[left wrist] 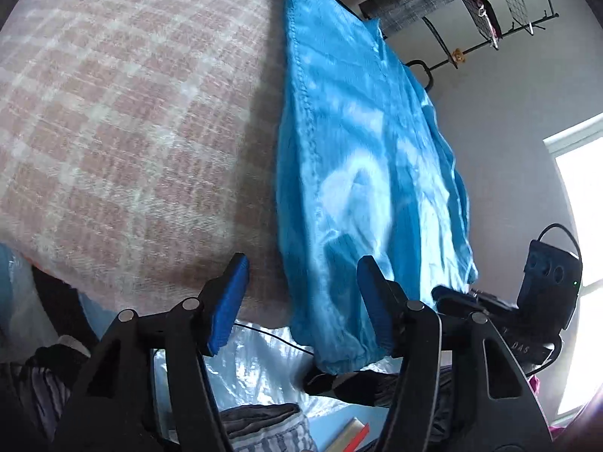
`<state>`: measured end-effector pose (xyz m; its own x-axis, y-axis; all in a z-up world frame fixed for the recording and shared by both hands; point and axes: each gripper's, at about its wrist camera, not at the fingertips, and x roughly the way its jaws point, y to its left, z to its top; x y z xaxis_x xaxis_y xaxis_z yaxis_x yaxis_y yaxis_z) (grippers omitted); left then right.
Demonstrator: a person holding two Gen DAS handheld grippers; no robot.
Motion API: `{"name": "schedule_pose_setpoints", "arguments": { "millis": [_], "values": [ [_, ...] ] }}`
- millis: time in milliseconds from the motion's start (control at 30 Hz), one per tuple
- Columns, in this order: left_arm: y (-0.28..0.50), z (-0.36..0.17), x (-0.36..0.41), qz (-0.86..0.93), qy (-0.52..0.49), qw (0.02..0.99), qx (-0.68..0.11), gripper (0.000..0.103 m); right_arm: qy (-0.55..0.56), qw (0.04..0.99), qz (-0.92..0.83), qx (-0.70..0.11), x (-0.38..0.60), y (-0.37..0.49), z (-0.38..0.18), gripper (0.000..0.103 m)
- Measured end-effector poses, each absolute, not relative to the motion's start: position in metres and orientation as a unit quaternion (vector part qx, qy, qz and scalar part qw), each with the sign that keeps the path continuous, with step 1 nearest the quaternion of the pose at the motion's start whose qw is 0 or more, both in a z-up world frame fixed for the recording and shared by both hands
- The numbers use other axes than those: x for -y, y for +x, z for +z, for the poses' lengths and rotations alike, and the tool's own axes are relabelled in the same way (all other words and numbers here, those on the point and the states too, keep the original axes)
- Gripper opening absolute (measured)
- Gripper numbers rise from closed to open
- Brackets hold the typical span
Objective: Fold large clothes
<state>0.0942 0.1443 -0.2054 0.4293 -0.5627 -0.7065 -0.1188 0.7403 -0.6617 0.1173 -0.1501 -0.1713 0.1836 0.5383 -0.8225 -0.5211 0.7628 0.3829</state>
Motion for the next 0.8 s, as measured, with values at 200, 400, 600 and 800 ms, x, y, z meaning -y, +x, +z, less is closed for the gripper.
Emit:
{"name": "schedule_pose_setpoints", "arguments": {
  "millis": [200,400,600,800],
  "values": [
    [0.102,-0.213,-0.126,-0.153,-0.321,0.768,-0.533,0.007,-0.008,0.754,0.349,-0.557,0.132,0.133,-0.19,0.022],
    [0.094,-0.192,-0.119,-0.149,-0.283,0.804,-0.501,0.002,0.015,0.742,0.343,-0.576,0.132,0.148,-0.203,0.024],
    [0.093,-0.184,-0.112,-0.148,-0.269,0.82,-0.483,0.002,-0.009,0.775,0.351,-0.525,0.098,0.185,-0.155,0.051],
    [0.097,-0.178,-0.101,-0.157,-0.254,0.83,-0.472,0.002,-0.031,0.778,0.347,-0.523,0.035,0.23,-0.144,0.051]
  ]
}}
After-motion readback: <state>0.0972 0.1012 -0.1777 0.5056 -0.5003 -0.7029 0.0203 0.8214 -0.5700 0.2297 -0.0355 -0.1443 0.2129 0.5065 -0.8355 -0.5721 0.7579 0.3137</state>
